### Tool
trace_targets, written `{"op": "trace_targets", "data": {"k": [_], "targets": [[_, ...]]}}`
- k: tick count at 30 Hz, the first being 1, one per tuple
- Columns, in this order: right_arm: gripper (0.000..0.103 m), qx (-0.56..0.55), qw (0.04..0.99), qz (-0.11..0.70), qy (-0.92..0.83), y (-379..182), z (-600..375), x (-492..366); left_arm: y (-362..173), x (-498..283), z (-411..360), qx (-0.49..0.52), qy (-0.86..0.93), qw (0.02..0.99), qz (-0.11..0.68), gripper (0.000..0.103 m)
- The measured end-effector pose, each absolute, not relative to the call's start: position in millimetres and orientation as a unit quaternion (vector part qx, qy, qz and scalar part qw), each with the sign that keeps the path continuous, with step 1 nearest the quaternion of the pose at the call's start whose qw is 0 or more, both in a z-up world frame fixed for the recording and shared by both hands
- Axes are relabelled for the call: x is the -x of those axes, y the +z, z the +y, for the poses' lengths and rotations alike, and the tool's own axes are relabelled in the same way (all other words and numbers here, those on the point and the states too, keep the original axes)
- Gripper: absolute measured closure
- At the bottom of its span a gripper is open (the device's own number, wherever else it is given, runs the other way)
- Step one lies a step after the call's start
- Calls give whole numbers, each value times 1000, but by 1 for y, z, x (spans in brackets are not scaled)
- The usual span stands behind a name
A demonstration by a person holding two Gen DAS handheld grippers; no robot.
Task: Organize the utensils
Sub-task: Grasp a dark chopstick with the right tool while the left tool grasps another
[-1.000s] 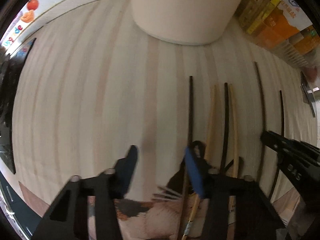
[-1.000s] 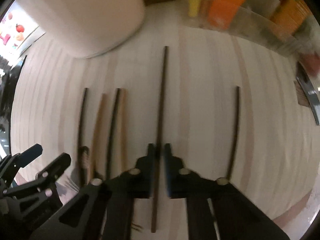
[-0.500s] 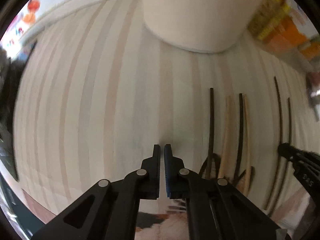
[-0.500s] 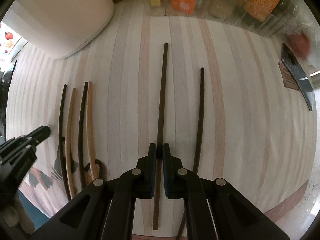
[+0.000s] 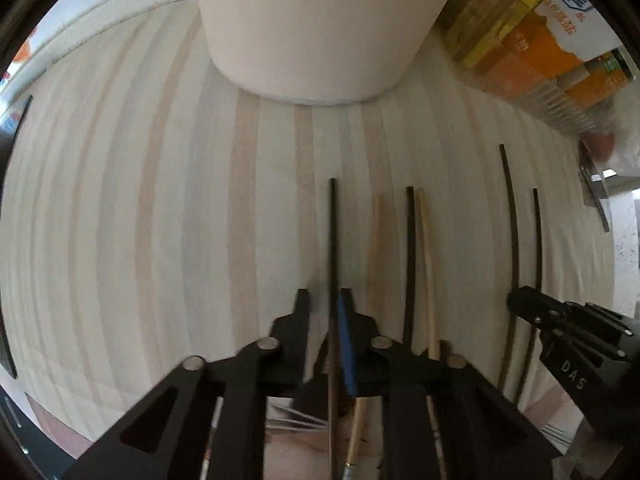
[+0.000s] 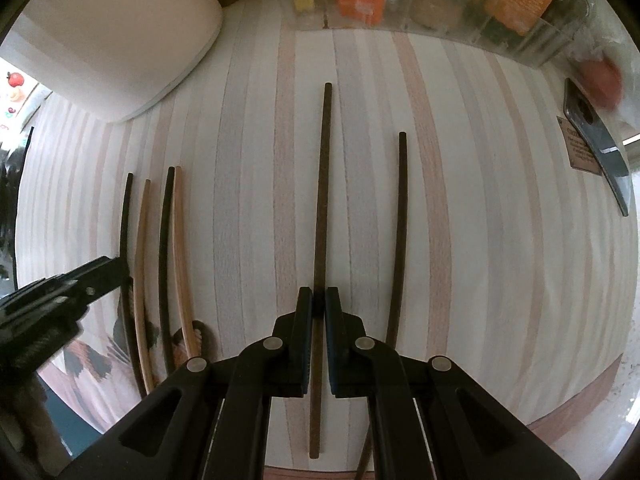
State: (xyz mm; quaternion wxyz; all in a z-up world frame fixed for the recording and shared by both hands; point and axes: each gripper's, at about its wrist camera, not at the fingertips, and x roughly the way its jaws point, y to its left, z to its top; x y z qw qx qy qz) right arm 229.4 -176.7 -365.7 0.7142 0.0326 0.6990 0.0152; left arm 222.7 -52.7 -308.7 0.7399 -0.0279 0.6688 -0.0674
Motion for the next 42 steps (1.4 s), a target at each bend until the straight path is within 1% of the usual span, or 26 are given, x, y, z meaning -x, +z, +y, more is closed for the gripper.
{"op": "trace_targets", "data": {"k": [3,9,14,16,18,21,23,24,25,27,31,35,36,39,42], "targets": [[97,-31,714,699,13,-366,-176,-230,-307,-219,-46,8,-53,743,667,100],[97,-25,704,710,18,-372,-175,-218,-308,-217,-8,17,-25,739,673,100],[96,-35,682,729,34,-374,-178,-213,-315,-211,9,62,-19,705,707,97],[90,-48,677,734,31,-374,-182,-217,-319,-201,5,74,-19,696,714,96],[85,-55,682,729,29,-373,-185,-221,-320,-189,-3,58,-15,704,708,96],[84,-51,686,725,25,-373,-183,-225,-320,-189,-23,22,-1,718,695,97],[85,-27,691,722,22,-374,-175,-224,-319,-192,-37,12,-13,725,689,99],[87,-19,693,720,21,-375,-172,-221,-318,-193,-39,0,-16,728,685,99],[97,-13,696,718,19,-375,-170,-220,-318,-202,-43,-8,-17,731,682,99],[97,1,697,717,21,-374,-165,-217,-320,-218,-71,-15,-19,730,683,99],[97,12,685,728,35,-373,-155,-210,-319,-225,-68,-13,-21,729,684,99],[96,24,679,733,37,-373,-148,-207,-308,-223,-22,-3,-20,721,692,98],[96,24,677,735,36,-373,-148,-208,-307,-209,-8,-1,-22,719,695,98],[96,28,673,739,35,-375,-145,-209,-313,-192,-3,0,-23,718,696,98],[96,35,665,745,38,-380,-149,-216,-313,-198,0,3,-19,719,695,98]]}}
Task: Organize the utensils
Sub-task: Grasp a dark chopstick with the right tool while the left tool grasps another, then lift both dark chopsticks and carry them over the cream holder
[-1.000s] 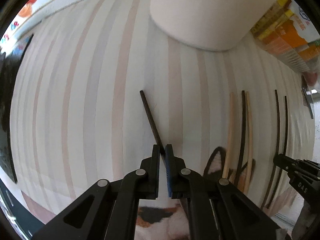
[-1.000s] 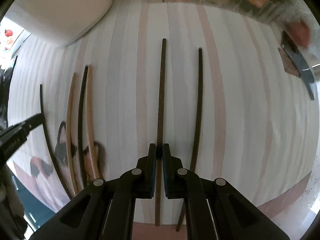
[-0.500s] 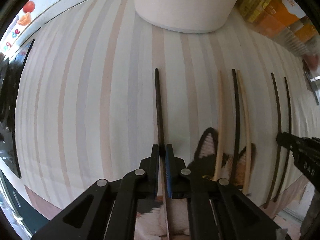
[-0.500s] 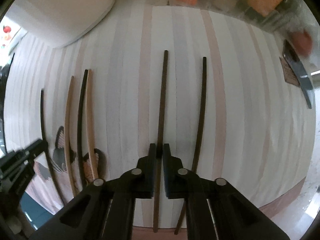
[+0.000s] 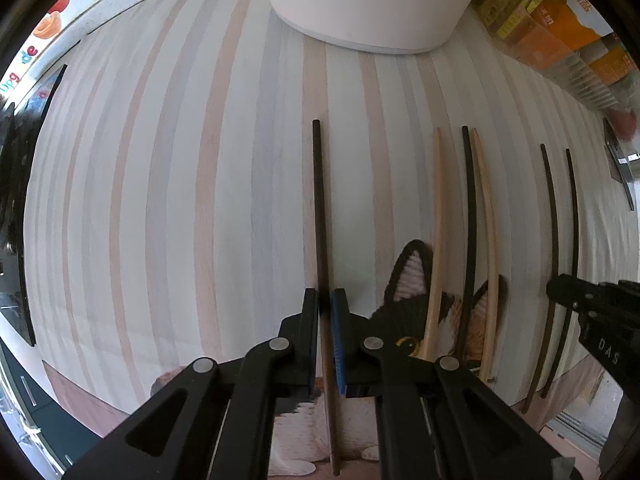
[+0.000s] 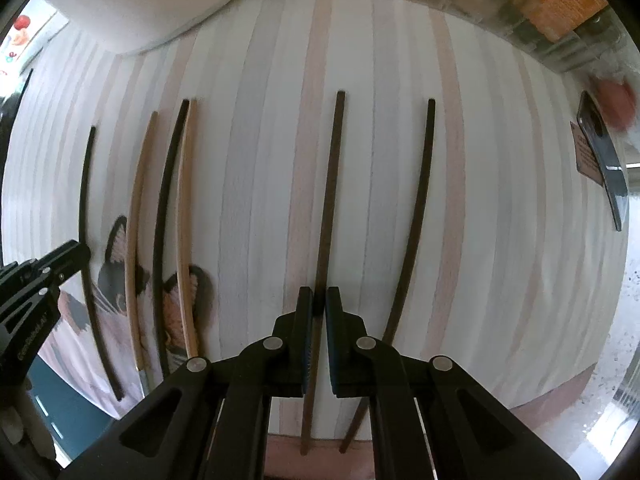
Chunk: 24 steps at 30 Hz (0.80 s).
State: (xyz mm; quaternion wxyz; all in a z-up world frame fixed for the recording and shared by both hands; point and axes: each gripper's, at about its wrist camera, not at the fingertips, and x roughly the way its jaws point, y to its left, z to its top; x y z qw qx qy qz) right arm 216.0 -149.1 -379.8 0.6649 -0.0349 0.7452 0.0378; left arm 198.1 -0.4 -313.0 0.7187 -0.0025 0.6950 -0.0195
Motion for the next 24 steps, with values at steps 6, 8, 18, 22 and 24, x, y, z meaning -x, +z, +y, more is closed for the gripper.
{"op": "trace_targets", "data": {"k": [6,8,18,22,24], "targets": [[95,41,661,748,41,-382,-145,-215,-314,-201,-3,1,-18,719,695,98],[95,48,659,750,39,-381,-142,-216,-311,-200,-2,-1,-18,719,695,98],[95,56,660,748,36,-386,-139,-215,-312,-201,-4,-8,-18,717,697,98],[94,62,661,747,34,-385,-139,-214,-312,-202,-4,-13,-17,714,700,99],[94,72,663,744,30,-384,-133,-213,-313,-202,-6,-17,-18,715,699,99]]}}
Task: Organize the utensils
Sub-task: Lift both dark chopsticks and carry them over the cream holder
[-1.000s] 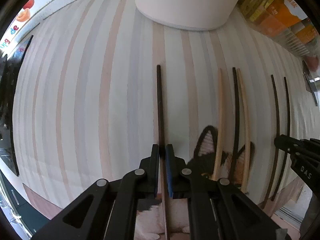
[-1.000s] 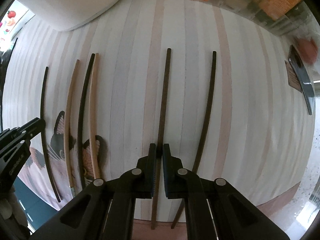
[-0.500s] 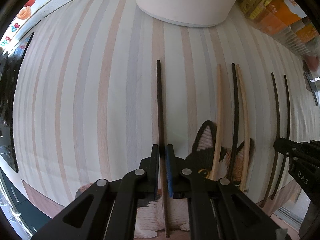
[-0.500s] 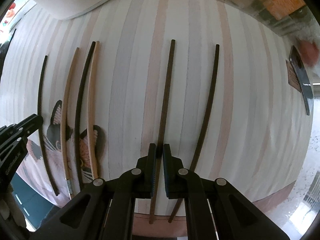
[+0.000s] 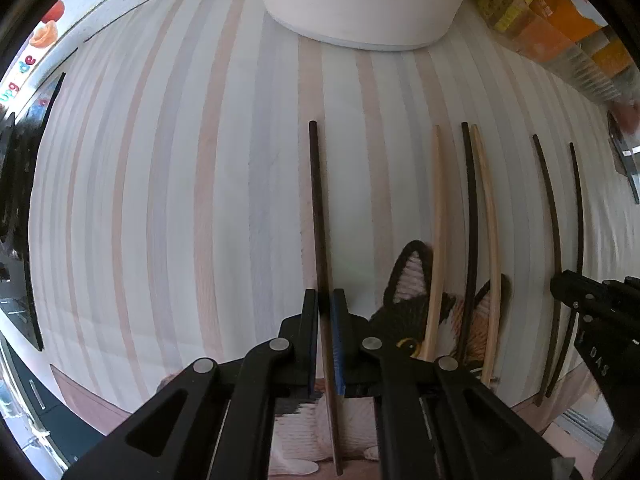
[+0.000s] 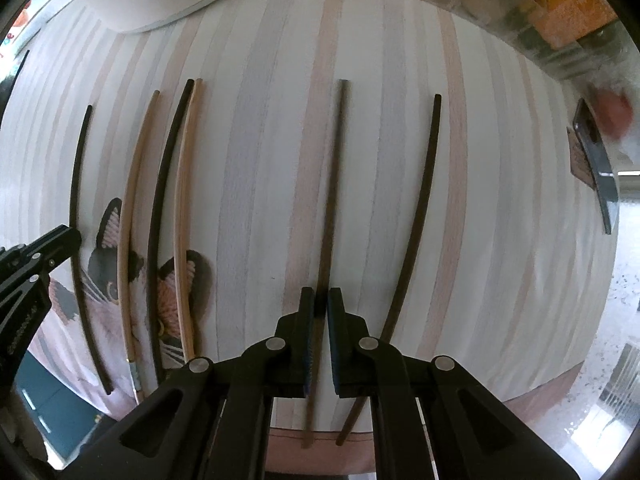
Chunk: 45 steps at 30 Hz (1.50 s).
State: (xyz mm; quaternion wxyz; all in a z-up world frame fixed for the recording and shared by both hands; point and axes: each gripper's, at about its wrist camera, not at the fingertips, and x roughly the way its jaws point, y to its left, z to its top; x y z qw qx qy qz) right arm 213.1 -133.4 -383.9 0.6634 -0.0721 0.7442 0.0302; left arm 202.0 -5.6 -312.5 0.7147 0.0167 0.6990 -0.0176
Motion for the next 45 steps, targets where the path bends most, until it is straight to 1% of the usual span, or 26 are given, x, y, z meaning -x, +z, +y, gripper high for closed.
{"op": "trace_targets", "data": {"k": [6,11,20,26,34,39,42,45], "targets": [[97,90,682,726,20,-380,-121,-204,-301,-199,-5,-25,-10,735,677,100],[97,35,703,710,34,-369,-131,-192,-270,-192,-3,-31,-10,765,643,100],[97,15,758,650,48,-317,-141,-169,-211,-182,3,-15,-14,811,584,100],[97,-19,804,592,56,-259,-155,-165,-153,-182,4,-2,-24,850,526,100],[97,-73,861,497,75,-157,-165,-203,-44,-210,12,51,-62,898,432,100],[97,-113,888,435,101,-93,-159,-237,17,-245,19,77,-88,918,380,100],[97,-129,903,394,112,-62,-151,-264,39,-269,18,68,-82,929,355,100],[97,-139,915,360,120,-40,-138,-294,45,-297,19,59,-74,933,347,100]]}}
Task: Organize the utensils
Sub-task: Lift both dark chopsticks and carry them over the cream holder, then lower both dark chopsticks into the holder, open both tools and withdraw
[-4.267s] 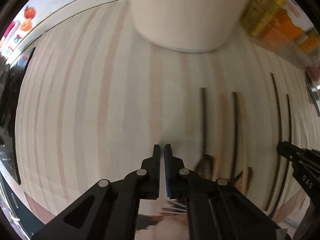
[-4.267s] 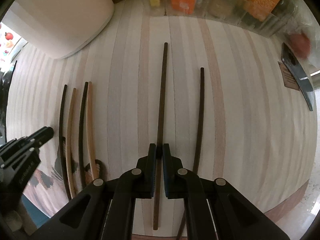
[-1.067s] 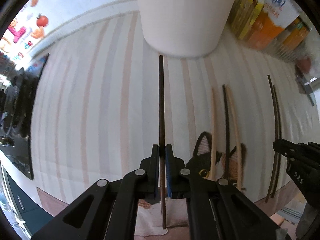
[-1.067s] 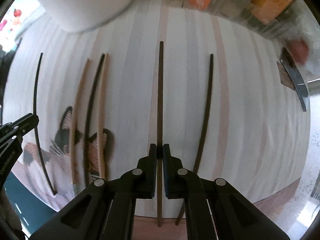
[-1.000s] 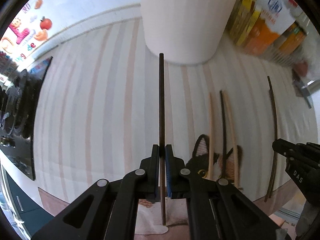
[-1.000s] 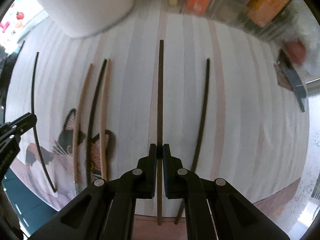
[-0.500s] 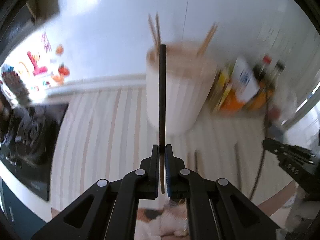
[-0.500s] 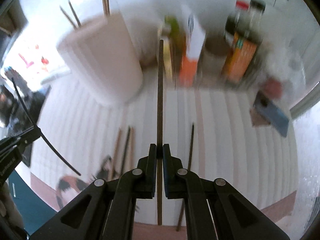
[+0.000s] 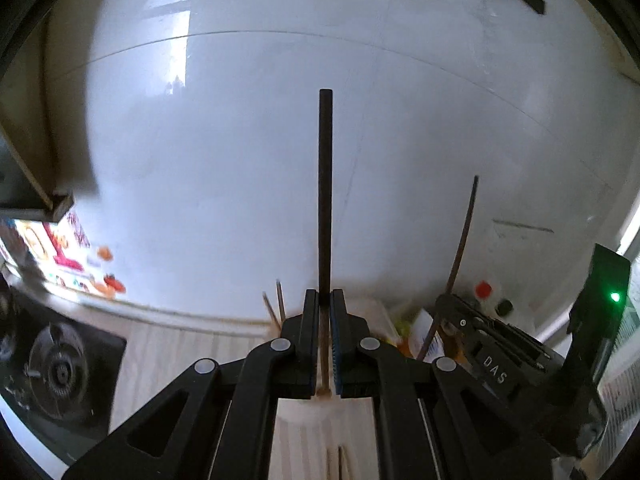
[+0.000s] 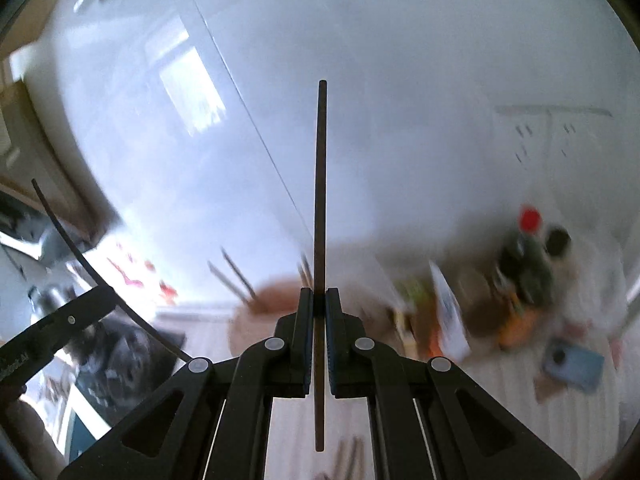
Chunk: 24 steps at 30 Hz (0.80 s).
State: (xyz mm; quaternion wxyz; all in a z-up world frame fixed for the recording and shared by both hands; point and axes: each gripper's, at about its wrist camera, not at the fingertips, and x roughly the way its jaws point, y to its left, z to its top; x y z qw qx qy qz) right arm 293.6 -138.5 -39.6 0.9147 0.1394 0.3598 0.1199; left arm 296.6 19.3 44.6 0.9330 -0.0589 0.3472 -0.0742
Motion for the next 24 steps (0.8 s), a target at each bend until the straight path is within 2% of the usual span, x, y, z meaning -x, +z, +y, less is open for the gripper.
{"op": "trace_targets", "data": {"k": [7,20,23,24], "targets": [[97,-148,936,298,118,-35,-111,-352,25,-354,28,46,-51,929,363,100],[97,-104,949,269,130,-78,-70,-395,-29,-389,48,66,-39,907,415,99],[97,-91,947,276,140,-83,-65,-396,-26,-382,49,78,-36,899,430,97],[96,-88,942,289,144,-84,-64,-397,-22,-378,48,78,-35,899,429,94]]}}
